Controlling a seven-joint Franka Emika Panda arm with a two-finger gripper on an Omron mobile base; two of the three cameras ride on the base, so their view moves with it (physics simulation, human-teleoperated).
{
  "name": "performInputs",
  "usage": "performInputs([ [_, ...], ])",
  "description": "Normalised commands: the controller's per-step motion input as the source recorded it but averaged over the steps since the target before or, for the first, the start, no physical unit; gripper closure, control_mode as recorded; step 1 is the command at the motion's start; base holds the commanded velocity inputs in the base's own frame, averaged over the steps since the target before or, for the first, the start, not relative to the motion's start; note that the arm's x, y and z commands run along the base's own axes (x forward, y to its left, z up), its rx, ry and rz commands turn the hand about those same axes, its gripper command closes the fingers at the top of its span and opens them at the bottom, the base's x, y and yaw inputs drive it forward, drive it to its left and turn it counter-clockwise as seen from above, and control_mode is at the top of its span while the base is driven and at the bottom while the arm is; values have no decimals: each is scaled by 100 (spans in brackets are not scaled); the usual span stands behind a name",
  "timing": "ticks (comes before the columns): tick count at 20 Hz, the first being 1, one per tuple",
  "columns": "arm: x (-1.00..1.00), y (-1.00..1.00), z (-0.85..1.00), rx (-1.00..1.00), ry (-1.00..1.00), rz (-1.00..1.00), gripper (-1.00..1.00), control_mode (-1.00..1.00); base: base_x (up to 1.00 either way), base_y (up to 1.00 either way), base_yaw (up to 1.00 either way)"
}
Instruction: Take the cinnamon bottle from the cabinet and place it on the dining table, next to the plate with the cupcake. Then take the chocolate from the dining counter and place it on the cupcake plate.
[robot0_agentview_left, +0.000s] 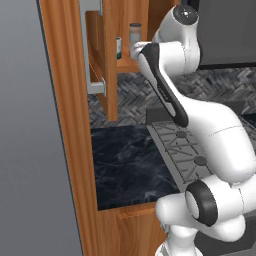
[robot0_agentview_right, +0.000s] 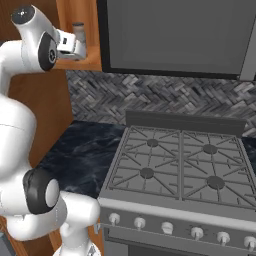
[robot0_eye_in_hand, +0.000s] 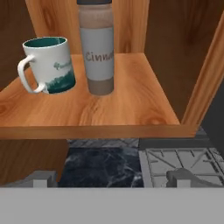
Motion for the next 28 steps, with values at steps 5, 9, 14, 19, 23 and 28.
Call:
performInputs([
  [5, 70, 4, 19, 1, -11, 2, -100, -100, 0, 0, 0],
  [9, 71, 0, 0, 0, -1, 5, -100, -100, 0, 0, 0],
  [14, 69, 2, 1, 0, -1, 4, -100, -100, 0, 0, 0],
  [19, 59, 11, 8, 0, 0, 0, -100, -100, 0, 0, 0],
  [23, 40, 11, 10, 0, 0, 0, -100, -100, 0, 0, 0],
  [28, 11, 0, 0, 0, -4, 0, -100, -100, 0, 0, 0],
])
